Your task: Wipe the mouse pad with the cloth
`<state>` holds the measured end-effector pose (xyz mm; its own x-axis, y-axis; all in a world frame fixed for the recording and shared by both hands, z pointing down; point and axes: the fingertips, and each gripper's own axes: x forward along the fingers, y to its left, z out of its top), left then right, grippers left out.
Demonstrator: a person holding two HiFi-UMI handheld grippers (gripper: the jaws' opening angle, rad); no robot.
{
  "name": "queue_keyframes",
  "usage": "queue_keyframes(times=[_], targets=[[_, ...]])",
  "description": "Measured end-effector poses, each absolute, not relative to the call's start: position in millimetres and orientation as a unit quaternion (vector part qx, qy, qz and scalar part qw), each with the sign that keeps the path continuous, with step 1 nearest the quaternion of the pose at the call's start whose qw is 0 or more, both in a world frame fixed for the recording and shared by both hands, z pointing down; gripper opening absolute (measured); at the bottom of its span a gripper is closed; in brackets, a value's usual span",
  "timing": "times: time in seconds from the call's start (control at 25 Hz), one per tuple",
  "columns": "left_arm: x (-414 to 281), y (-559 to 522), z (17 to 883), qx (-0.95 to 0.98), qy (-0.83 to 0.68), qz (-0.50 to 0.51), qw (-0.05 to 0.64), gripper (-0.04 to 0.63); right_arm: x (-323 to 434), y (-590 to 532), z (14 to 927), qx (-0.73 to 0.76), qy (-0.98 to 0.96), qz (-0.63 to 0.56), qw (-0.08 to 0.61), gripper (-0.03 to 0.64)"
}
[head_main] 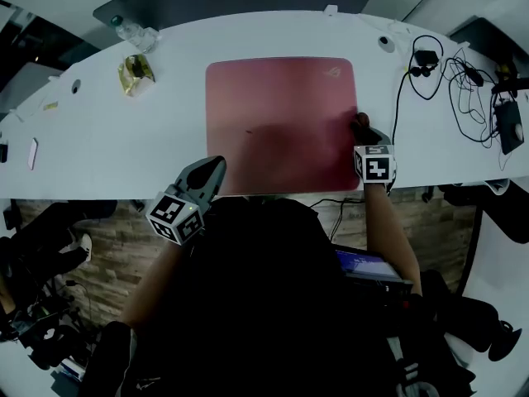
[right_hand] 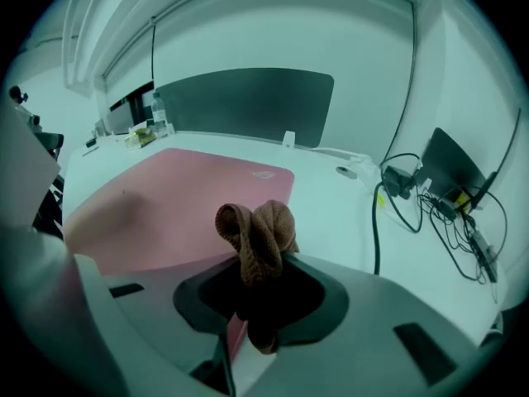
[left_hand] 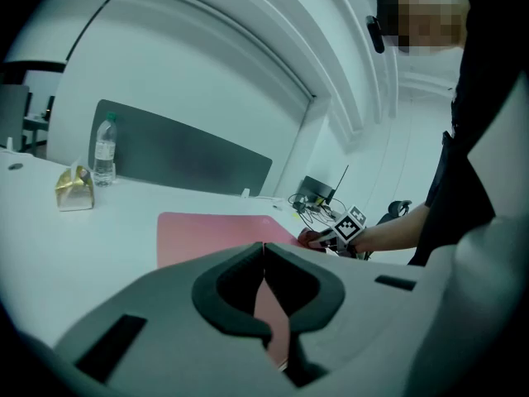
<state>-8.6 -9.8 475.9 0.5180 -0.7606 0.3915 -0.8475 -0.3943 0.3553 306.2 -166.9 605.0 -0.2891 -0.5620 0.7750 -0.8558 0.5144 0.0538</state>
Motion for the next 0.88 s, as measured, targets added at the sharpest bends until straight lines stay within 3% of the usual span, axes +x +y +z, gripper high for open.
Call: queue_keyframes(times=[0.28,0.88], targets=[[-26.8,3.3,478.1,0.813,-0.511,0.076,0.268,0.009,292.0,-161.6,604.8,0.441,-0.784,0.185,0.396,0.114],[-53.2,13.5,477.8,0.803,-0.525,0.066,0.275,0.009,181.4,-134.7,602.8,0.369,-0.828,0.211,0.366,0.114]])
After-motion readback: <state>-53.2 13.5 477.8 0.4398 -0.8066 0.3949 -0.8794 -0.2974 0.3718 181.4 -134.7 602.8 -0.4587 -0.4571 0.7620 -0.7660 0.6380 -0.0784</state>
